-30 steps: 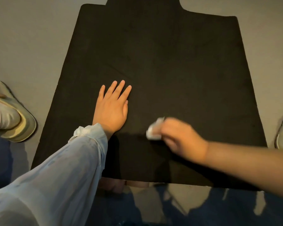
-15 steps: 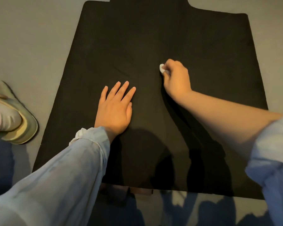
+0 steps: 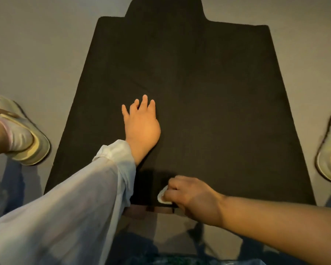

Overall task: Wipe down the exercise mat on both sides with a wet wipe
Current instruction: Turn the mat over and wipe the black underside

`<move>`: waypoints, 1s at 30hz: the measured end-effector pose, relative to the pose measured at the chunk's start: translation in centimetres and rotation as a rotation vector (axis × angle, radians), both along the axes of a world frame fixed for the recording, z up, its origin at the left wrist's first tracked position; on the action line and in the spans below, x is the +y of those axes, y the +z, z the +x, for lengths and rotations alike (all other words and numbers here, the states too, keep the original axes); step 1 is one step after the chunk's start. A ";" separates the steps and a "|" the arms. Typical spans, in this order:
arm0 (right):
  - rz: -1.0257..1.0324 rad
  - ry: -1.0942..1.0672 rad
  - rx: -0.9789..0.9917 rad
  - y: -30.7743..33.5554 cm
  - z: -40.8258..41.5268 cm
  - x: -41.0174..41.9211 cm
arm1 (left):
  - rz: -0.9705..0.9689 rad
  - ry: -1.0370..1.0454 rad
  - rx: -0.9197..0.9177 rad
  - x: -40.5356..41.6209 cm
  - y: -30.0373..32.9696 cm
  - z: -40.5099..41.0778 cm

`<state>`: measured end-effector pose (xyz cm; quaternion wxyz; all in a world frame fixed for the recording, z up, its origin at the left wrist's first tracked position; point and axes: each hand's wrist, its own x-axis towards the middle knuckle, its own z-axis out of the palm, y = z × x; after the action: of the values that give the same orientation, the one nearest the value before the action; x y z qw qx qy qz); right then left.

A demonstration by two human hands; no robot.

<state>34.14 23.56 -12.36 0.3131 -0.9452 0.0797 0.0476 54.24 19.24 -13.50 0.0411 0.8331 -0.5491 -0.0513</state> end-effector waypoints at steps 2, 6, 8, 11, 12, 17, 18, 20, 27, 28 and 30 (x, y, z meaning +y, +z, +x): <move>0.040 0.039 0.014 0.2 -1.1 0.1 | 0.026 0.058 0.064 -0.6 0.3 -2.1; -0.054 -0.062 0.027 1.1 -2.6 -3.5 | 0.033 -0.069 -0.078 0.5 -1.6 -3.5; -0.170 -0.245 0.004 1.1 -2.6 -7.1 | 0.008 -0.059 -0.069 0.8 -2.3 -3.0; -0.312 -0.517 -0.019 0.7 -1.5 -13.6 | -0.023 -0.042 -0.056 0.8 -2.9 -3.0; -0.350 -0.593 -0.015 0.4 -0.9 -15.8 | -0.026 -0.038 -0.062 0.7 -3.1 -3.0; -0.392 -0.951 -0.027 -1.3 2.9 -24.3 | -0.032 -0.025 -0.055 0.4 -3.7 -3.1; -0.378 -0.985 -0.007 -1.8 3.7 -25.2 | -0.029 -0.018 -0.051 0.3 -3.8 -3.1; -0.355 -0.989 0.055 -2.8 5.3 -25.9 | -0.030 -0.007 -0.048 0.1 -3.9 -3.2; -0.328 -0.803 0.045 -3.4 5.3 -20.5 | -0.050 -0.028 -0.052 0.3 -3.5 -3.2; -0.312 -0.755 0.023 -3.3 4.8 -18.7 | -0.060 -0.030 -0.049 0.4 -3.5 -3.3; -0.238 -0.690 -0.029 -3.0 3.8 -14.4 | -0.073 -0.029 -0.037 0.4 -3.4 -3.3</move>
<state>37.97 9.17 -15.41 0.1995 -0.8932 0.3942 -0.0839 50.93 19.65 -16.94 0.0607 0.8237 -0.5635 -0.0164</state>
